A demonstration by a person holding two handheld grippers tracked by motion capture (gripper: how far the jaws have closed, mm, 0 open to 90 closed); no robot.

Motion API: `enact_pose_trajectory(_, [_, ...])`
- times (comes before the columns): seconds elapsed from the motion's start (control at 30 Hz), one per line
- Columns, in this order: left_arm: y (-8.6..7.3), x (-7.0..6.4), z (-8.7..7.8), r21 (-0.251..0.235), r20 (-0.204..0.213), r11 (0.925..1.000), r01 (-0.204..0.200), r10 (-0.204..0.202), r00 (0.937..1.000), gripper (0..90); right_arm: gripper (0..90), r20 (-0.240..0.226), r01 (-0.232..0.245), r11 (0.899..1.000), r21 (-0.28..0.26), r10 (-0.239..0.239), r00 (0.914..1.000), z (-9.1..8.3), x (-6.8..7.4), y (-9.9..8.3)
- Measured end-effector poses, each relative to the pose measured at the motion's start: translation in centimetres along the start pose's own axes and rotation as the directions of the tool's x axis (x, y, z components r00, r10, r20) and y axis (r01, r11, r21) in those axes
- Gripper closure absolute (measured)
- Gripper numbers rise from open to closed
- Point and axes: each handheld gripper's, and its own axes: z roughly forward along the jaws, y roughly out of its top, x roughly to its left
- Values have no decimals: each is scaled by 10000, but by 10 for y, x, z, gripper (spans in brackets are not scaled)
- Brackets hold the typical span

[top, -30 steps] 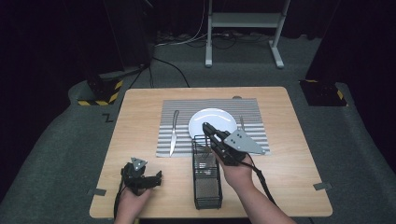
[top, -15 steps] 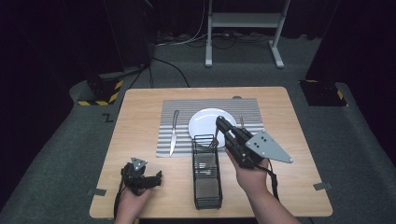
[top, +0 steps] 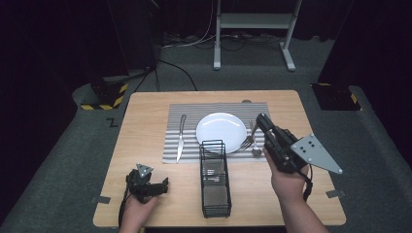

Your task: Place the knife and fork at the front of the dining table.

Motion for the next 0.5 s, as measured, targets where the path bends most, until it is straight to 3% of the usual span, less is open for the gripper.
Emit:
enact_pose_trajectory(0.3, [0, 0, 0, -2, -5, 10000, 3, -3, 10000, 6, 870, 1167, 23, 9962, 872, -125, 9931, -14, -42, -30])
enact_pose_trajectory(0.5, [0, 0, 0, -3, -5, 10000, 4, -4, 10000, 6, 870, 1683, -99, 9875, 1574, -170, 9856, -16, -64, -58])
